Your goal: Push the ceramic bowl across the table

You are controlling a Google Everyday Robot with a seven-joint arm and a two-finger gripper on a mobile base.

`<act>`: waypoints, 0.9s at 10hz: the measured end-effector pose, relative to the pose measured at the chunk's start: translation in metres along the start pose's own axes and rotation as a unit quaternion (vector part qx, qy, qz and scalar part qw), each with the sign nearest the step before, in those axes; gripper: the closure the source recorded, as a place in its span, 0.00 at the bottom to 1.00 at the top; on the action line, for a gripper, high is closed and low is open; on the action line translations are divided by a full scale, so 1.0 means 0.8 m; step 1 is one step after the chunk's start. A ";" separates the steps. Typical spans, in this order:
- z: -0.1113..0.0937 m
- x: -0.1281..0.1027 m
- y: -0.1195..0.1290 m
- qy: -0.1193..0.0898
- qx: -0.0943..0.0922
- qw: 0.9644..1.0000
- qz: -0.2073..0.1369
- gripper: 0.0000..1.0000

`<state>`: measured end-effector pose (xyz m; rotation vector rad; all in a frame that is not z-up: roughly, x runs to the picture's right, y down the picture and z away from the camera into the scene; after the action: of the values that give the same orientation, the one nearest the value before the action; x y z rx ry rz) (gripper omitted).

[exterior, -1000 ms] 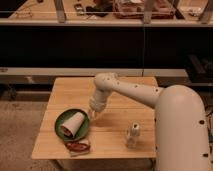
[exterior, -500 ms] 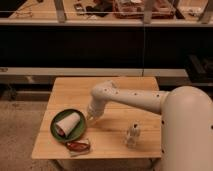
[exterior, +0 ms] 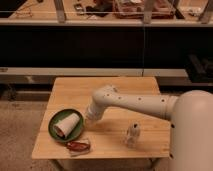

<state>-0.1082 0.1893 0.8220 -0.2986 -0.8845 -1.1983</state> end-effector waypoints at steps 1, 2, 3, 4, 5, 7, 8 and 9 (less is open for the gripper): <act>0.001 -0.005 -0.002 0.000 0.002 1.000 -0.009 1.00; 0.005 -0.012 -0.001 0.000 0.000 1.000 -0.020 1.00; 0.008 -0.015 0.001 0.001 -0.004 1.000 -0.027 1.00; 0.013 -0.020 0.006 0.004 -0.011 0.999 -0.038 1.00; 0.018 -0.023 0.009 0.008 -0.018 0.999 -0.042 1.00; 0.022 -0.023 0.012 0.015 -0.026 0.999 -0.042 1.00; 0.025 -0.020 0.008 0.020 -0.031 0.999 -0.039 1.00; 0.028 -0.018 0.000 0.024 -0.033 0.998 -0.037 1.00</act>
<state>-0.1191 0.2133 0.8263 -0.2920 -0.8205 -1.3002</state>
